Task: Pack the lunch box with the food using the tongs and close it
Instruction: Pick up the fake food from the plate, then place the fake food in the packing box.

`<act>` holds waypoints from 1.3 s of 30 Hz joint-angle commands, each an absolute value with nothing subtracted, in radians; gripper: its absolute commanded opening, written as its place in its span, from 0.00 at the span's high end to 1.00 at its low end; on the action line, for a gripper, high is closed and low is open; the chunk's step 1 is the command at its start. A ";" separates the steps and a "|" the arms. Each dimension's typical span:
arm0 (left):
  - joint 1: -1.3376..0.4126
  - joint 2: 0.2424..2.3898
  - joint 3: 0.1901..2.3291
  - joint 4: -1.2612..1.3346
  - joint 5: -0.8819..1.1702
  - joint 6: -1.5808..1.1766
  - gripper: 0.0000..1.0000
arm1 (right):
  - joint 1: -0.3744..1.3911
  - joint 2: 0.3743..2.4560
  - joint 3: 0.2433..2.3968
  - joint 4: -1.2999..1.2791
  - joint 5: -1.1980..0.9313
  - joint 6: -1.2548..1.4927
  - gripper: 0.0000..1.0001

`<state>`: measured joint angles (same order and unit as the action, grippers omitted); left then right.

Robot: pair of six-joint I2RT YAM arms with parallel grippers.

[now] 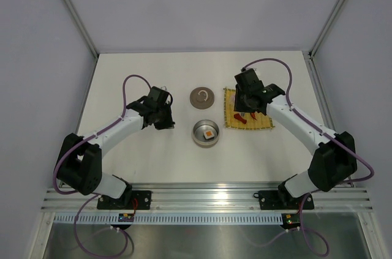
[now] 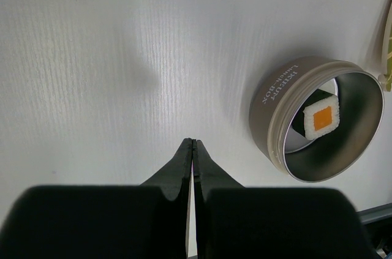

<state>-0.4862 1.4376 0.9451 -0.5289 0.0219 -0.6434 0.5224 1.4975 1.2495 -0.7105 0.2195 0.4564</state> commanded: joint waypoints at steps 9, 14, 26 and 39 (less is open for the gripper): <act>-0.483 1.425 0.968 -0.511 0.032 -0.634 1.00 | 0.541 1.339 1.272 -0.784 0.172 0.463 1.00; -0.485 1.424 0.965 -0.508 0.032 -0.637 1.00 | 0.650 1.328 1.279 -0.836 0.202 0.477 1.00; -0.485 1.411 0.954 -0.505 0.035 -0.646 1.00 | 0.856 1.367 1.259 -0.831 0.127 0.511 1.00; -0.485 1.396 0.937 -0.506 0.032 -0.644 1.00 | 0.928 1.496 1.272 -0.764 0.081 0.519 1.00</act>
